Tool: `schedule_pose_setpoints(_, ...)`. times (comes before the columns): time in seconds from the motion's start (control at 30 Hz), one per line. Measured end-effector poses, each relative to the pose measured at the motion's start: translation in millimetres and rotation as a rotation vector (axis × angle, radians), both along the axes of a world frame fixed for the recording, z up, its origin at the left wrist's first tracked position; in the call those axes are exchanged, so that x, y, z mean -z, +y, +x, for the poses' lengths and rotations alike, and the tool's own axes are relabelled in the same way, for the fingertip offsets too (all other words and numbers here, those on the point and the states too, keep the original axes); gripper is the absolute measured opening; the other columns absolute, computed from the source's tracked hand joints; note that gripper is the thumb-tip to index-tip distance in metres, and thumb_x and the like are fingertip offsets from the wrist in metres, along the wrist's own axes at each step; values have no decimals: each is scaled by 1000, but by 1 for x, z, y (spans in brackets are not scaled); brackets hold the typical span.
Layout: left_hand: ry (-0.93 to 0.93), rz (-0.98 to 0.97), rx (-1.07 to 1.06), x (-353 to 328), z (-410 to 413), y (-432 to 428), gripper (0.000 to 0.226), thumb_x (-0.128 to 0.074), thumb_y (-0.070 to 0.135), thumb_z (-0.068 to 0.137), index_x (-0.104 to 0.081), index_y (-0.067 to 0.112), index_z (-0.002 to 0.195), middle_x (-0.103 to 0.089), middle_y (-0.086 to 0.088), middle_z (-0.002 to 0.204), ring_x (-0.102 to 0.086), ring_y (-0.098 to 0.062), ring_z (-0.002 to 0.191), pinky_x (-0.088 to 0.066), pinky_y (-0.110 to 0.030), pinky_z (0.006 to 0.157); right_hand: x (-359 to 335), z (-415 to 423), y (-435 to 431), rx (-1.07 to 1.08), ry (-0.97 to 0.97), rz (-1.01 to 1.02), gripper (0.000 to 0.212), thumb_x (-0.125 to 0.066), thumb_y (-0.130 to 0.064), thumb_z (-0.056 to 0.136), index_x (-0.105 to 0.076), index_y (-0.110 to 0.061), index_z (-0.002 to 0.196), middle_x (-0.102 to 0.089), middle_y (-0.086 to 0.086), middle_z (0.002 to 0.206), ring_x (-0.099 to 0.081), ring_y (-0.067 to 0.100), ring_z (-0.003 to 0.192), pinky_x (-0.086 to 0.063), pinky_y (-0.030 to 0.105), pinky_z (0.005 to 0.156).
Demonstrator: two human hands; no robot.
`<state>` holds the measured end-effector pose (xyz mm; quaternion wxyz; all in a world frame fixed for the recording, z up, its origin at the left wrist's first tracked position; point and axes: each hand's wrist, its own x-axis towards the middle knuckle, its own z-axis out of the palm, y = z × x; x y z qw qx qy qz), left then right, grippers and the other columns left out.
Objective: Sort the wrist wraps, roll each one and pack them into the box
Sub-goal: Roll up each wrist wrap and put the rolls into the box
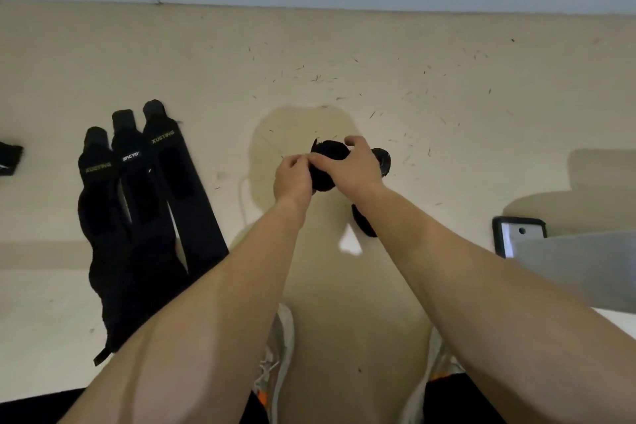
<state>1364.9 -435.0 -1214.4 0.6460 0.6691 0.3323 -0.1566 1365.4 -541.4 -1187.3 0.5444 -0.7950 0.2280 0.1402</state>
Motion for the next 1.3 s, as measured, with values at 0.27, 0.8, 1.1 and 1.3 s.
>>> schedule_pose_setpoints(0.27, 146, -22, 137, 57, 30, 3, 29, -49, 14, 98, -72, 1, 111, -72, -15, 100, -66, -27, 92, -60, -45, 93, 60, 20, 13, -68, 138, -155, 52, -64, -21, 88, -48, -8, 136, -40, 16, 140, -54, 32, 102, -43, 33, 86)
schedule_pose_setpoints(0.8, 196, 513, 410, 35, -57, 98, 42, -49, 25, 106, -54, 15, 146, -58, -7, 143, -56, -24, 124, -39, -27, 89, 21, -41, 56, -296, -8, -299, 53, -55, -19, 94, -43, -14, 146, -43, 13, 145, -44, 33, 131, -39, 46, 110)
schedule_pose_setpoints(1.1, 453, 532, 122, 46, -113, 180, 55, -58, 28, 99, -42, 8, 148, -52, -18, 144, -56, -36, 125, -49, -39, 96, 45, -77, 146, -574, 287, -4, 55, -53, -16, 101, -37, -11, 153, -57, 7, 130, -55, 23, 111, -43, 29, 94)
schedule_pose_setpoints(1.3, 542, 503, 47, 70, -103, 194, 70, -69, 27, 94, -36, 9, 152, -51, -19, 146, -58, -38, 127, -52, -46, 104, 85, -82, 191, -528, 370, 34, 54, -54, -13, 99, -39, -10, 152, -54, 15, 144, -56, 33, 127, -48, 41, 106)
